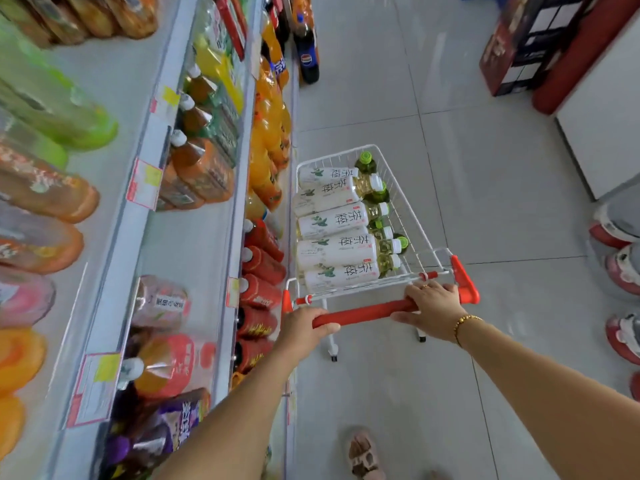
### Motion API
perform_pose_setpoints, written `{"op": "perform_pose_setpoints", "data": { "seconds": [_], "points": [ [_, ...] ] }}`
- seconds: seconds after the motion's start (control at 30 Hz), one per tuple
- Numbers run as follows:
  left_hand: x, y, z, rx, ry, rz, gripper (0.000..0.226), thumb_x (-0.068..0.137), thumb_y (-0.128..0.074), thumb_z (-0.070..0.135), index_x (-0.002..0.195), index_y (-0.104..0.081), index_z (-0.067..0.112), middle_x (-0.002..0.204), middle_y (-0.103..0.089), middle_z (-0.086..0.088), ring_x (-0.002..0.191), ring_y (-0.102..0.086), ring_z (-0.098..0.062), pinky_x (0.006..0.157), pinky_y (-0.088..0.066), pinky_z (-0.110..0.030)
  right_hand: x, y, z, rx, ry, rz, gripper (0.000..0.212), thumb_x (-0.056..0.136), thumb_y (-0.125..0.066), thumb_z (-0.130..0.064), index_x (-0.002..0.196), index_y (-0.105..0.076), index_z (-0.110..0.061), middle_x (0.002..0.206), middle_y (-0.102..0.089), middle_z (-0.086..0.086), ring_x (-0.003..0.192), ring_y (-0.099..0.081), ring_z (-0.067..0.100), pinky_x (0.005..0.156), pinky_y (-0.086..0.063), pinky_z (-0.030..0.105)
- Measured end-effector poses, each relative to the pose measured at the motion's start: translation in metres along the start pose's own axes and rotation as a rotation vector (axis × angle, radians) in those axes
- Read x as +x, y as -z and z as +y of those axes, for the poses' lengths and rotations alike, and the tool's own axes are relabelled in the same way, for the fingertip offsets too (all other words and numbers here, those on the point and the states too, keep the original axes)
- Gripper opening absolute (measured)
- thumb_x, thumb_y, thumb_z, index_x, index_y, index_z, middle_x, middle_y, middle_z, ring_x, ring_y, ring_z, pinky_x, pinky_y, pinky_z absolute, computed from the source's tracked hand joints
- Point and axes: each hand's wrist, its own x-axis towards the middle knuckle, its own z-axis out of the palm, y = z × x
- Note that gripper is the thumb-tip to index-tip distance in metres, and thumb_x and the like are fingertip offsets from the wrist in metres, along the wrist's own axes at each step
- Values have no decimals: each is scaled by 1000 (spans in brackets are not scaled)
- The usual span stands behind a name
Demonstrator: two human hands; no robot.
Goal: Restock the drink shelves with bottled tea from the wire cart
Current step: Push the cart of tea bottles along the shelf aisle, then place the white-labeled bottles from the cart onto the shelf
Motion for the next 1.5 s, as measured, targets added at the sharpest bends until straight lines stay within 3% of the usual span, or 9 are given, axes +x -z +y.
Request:
{"op": "perform_pose_setpoints", "data": {
  "seconds": [0.3,0.47,0.57,0.67,0.9,1.07,1.2,1.37,1.5],
  "points": [
    [93,35,46,29,63,31,29,86,-63,42,98,-70,16,87,-68,-1,83,-62,-19,77,-46,-34,100,79,43,-70,63,-13,38,84,-45,-65,94,-49,-29,94,-49,-11,102,-48,15,87,-27,32],
    [146,51,90,6,208,-150,32,91,-56,40,102,-67,13,98,-68,-8,89,-63,-21,78,-46,-31,147,122,83,-134,134,-67,45,84,-44,-66,104,-51,-26,101,-52,-8,106,-47,17,87,-27,34],
    [187,80,112,-34,237,69,25,88,-64,32,105,-64,15,110,-66,-5,96,-63,-18,88,-51,-34,166,142,96,-161,163,-120,48,84,-44,-66,108,-50,-25,109,-56,-5,109,-46,19,92,-27,35],
    [242,114,130,119,177,199,48,81,-72,22,124,-54,13,125,-57,-3,111,-56,-19,95,-47,-33,180,157,107,-171,181,-159,48,84,-45,-65,109,-51,-25,109,-56,-5,107,-46,19,94,-27,35],
    [315,132,142,481,119,-287,81,66,-83,36,133,-47,9,131,-54,-9,116,-54,-25,97,-46,-36,204,180,110,-142,174,-325,56,74,-56,-68,105,-53,-21,102,-56,-5,101,-53,17,94,-33,33],
    [315,133,139,523,41,-267,79,66,-83,36,130,-46,9,121,-58,-9,106,-58,-25,86,-51,-34,201,180,108,-99,127,-331,51,73,-58,-66,102,-56,-24,103,-56,-6,97,-50,14,96,-34,31],
    [292,161,126,139,208,23,65,63,-84,33,117,-55,10,114,-61,-4,103,-59,-22,80,-48,-29,207,196,88,327,7,-368,39,79,-62,-54,104,-58,-24,98,-57,-8,88,-54,8,75,-45,16],
    [274,223,102,-148,359,375,60,68,-82,31,120,-60,10,116,-65,-5,93,-61,-19,72,-45,-27,277,221,22,1007,-281,-26,45,83,-67,-39,118,-57,-12,98,-62,1,77,-58,12,60,-45,17],
    [265,249,82,-319,431,484,53,72,-80,31,117,-63,8,113,-67,-10,90,-63,-21,67,-48,-26,356,225,-33,1378,-597,103,73,70,-74,-51,122,-52,-4,111,-60,10,95,-57,24,72,-49,32]
  ]
}}
